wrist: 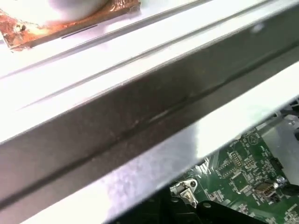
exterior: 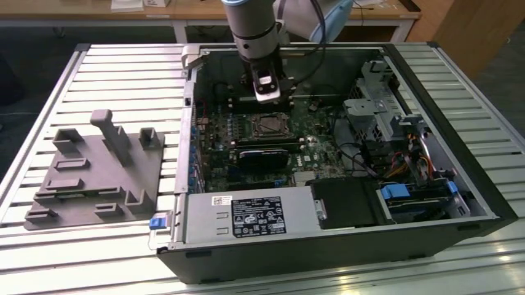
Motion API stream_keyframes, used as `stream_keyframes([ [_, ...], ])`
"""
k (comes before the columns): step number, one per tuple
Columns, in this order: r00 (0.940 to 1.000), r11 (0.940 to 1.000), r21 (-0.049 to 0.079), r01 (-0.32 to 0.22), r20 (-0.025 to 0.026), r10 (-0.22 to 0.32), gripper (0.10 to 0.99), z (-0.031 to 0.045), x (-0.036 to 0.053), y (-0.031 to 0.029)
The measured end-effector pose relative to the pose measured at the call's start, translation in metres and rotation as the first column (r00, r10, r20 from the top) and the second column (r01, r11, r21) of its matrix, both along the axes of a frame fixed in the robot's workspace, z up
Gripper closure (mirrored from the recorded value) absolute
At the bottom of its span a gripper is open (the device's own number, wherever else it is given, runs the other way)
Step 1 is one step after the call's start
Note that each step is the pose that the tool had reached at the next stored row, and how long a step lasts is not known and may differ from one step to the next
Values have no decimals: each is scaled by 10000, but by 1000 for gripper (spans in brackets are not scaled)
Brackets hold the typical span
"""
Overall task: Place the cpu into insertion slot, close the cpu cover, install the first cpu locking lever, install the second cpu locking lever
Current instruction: 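Install the first cpu locking lever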
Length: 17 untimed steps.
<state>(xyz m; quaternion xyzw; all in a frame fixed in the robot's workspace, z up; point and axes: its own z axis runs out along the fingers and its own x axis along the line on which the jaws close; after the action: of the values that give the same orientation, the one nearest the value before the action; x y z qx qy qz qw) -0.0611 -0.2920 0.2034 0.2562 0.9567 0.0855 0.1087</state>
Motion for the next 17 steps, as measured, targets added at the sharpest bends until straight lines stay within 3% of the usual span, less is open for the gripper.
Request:
stream_keyframes([
  [8,10000,10000,-2,-3,-16,3,980,36,1,0],
  [9,10000,10000,-50,-3,-90,2,980,36,3,0],
  [12,9992,9997,-238,-6,-406,-4,980,32,20,0],
  [15,9981,9987,-508,-12,-612,-19,980,32,47,-1],
  [17,9974,9980,-638,-18,-723,-28,980,31,68,-13],
])
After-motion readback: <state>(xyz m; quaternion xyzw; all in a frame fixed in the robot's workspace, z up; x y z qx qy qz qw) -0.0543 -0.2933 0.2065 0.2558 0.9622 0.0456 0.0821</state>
